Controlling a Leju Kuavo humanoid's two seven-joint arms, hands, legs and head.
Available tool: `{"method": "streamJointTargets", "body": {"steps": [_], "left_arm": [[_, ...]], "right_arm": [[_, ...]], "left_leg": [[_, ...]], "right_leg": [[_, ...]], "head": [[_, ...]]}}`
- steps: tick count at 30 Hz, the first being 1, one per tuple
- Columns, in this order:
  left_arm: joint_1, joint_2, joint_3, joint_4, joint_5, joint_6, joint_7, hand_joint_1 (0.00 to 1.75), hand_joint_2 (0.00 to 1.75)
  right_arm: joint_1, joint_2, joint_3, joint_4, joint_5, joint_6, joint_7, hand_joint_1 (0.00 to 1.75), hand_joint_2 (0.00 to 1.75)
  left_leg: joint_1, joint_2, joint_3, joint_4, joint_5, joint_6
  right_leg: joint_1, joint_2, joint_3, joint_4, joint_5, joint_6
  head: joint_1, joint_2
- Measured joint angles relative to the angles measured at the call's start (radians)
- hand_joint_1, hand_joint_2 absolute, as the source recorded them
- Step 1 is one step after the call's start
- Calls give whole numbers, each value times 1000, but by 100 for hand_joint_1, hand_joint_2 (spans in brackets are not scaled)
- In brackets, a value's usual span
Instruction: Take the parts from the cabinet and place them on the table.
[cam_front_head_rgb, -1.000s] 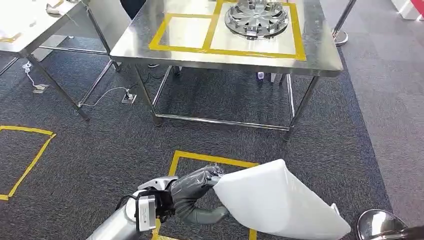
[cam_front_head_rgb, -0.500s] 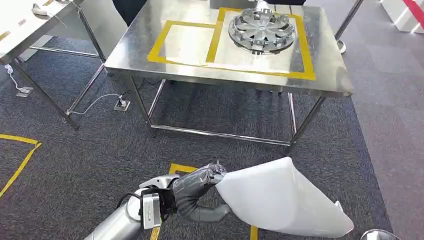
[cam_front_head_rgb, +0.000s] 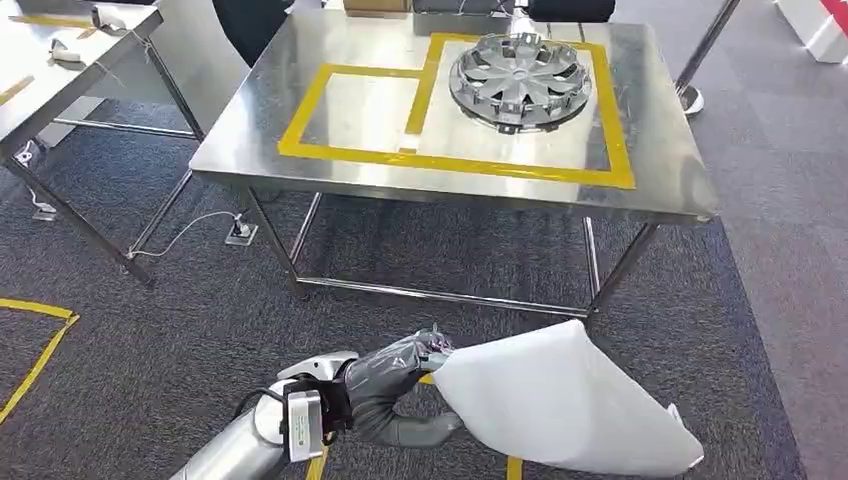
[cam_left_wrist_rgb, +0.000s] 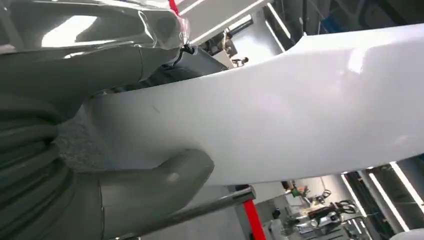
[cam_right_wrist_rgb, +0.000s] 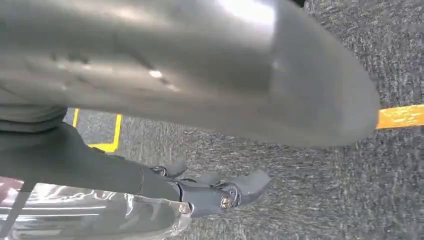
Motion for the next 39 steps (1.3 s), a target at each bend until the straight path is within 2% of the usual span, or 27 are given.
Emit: {"method": "streamJointTargets", "body": {"steps": [1,2,3,5,6,7,8,9,11,12,16,18,19,20,21,22,24,25,27,28,30,32,34,35,36,37,39], "left_arm": [[0,0,-2,0,0,0,0,175,175],[0,0,-4,0,0,0,0,175,175],[-1,0,-6,0,0,1,0,175,175],[-3,-1,-8,0,1,2,2,175,175],[-4,0,-10,1,1,2,3,175,175],[-7,-1,-11,2,2,3,3,175,175],[-9,-3,-13,2,2,3,4,175,175],[-11,-6,-15,2,2,3,4,175,175],[-15,-15,-19,2,3,3,4,175,175],[-18,-17,-21,2,3,4,4,175,175],[-19,-21,-26,10,3,4,4,175,175],[-19,-21,-28,16,3,5,4,175,175],[-19,-20,-29,16,3,5,2,175,175],[-19,-19,-30,16,8,5,-3,175,175],[-19,-14,-31,16,14,4,-7,175,175],[-17,-10,-32,17,21,-1,-9,175,175],[-18,0,-24,12,34,-14,-10,175,175],[-21,5,-21,5,41,-18,-10,175,175],[-27,10,-18,-4,45,-25,-5,175,175],[-28,13,-17,-5,48,-27,-5,175,175],[-27,20,-16,-7,51,-27,-1,175,175],[-26,25,-16,-7,51,-27,0,175,175],[-26,29,-16,-8,51,-27,0,175,175],[-26,31,-15,-9,51,-27,0,175,175],[-26,34,-15,-9,51,-27,0,175,175],[-23,36,-14,-8,52,-27,0,175,175],[-24,38,-13,-14,50,-27,3,175,175]], "right_arm": [[0,0,0,0,-3,0,0,0,0],[1,0,0,0,-5,0,0,0,0],[0,1,0,0,-10,-1,0,0,0],[-2,2,0,0,-13,-3,0,0,0],[-4,1,-1,0,-16,-3,0,0,0],[-5,1,-2,0,-18,-4,0,0,0],[-6,0,-2,0,-21,-5,1,0,0],[-5,0,-3,0,-23,-6,1,0,0],[-5,-1,-5,0,-25,-6,0,0,0],[-6,-1,-5,0,-27,-6,0,0,0],[-3,-6,-5,0,-21,-4,-1,0,0],[2,-6,-5,0,-21,-3,-1,0,0],[3,-7,-5,0,-20,-3,-2,0,0],[4,-8,-5,0,-19,-3,-3,0,0],[8,-11,-5,0,-18,-3,-3,0,0],[9,-10,-5,1,-18,-2,-3,0,0],[12,-16,-4,0,-16,-2,-6,0,0],[11,-18,-4,-1,-15,-2,-6,0,0],[7,-17,-4,-1,-14,-2,-6,0,0],[6,-18,-4,-1,-15,-2,-6,0,0],[4,-17,-4,-1,-15,-2,-5,0,0],[7,-15,-4,0,-15,-2,-4,0,0],[7,-15,-4,0,-15,-2,-4,0,0],[6,-15,-4,0,-15,-2,-4,0,0],[7,-15,-4,0,-15,-2,-4,0,0],[5,-14,-4,0,-16,-2,-4,0,0],[3,-13,-4,0,-17,-2,-3,0,0]], "left_leg": [[3,0,-29,8,-22,-4],[5,0,-40,-13,-14,-5],[7,0,-33,-68,26,-6],[10,-2,9,-220,157,-5],[9,-3,18,-256,195,-5],[5,-2,20,-244,126,2],[3,-2,27,-246,130,9],[6,-3,27,-254,136,18],[10,1,65,-257,157,40],[9,12,77,-257,150,48],[-3,15,95,-257,123,62],[-9,13,116,-257,104,64],[-12,13,131,-257,93,63],[-14,15,146,-257,80,63],[-13,14,150,-259,70,62],[-15,10,163,-258,63,54],[-14,7,185,-258,56,43],[-13,8,180,-247,71,37],[-15,9,130,-159,94,24],[-12,8,92,-102,86,18],[-2,8,-3,-3,32,4],[6,9,-64,14,-7,-6],[10,9,-64,-75,45,-9],[12,9,-48,-154,109,-9],[12,8,-35,-231,202,-7],[6,9,-41,-229,222,-5],[2,6,-22,-246,214,8]], "right_leg": [[-2,3,12,0,-11,3],[-5,6,25,0,-21,5],[-7,10,40,0,-31,8],[-13,16,61,-1,-51,17],[-10,22,78,1,-61,25],[-9,30,76,-4,-73,35],[-10,30,83,-14,-80,43],[-10,29,97,6,-63,52],[-11,23,103,21,-70,65],[-10,11,84,65,-78,63],[1,6,-101,290,-180,59],[6,6,-117,235,-156,49],[11,6,-104,164,-108,37],[18,5,-86,80,-39,24],[24,6,-75,48,46,11],[31,2,-88,54,13,16],[36,4,-66,34,17,7],[36,5,-60,28,10,2],[22,6,-13,12,0,-11],[21,7,2,6,-8,-17],[16,11,22,4,-28,-14],[10,16,45,4,-50,-8],[3,21,76,4,-75,0],[0,24,94,4,-89,5],[-2,25,95,1,-104,10],[-1,29,120,3,-114,18],[-2,27,127,-20,-122,33]], "head": [[0,0],[0,0],[0,0],[-1,0],[0,0],[-1,0],[0,0],[-2,0],[2,0],[5,0],[8,0],[8,0],[8,0],[8,0],[7,0],[1,0],[4,0],[3,0],[5,0],[-3,0],[-2,0],[-1,0],[-1,0],[-2,0],[-2,0],[3,0],[0,0]]}}
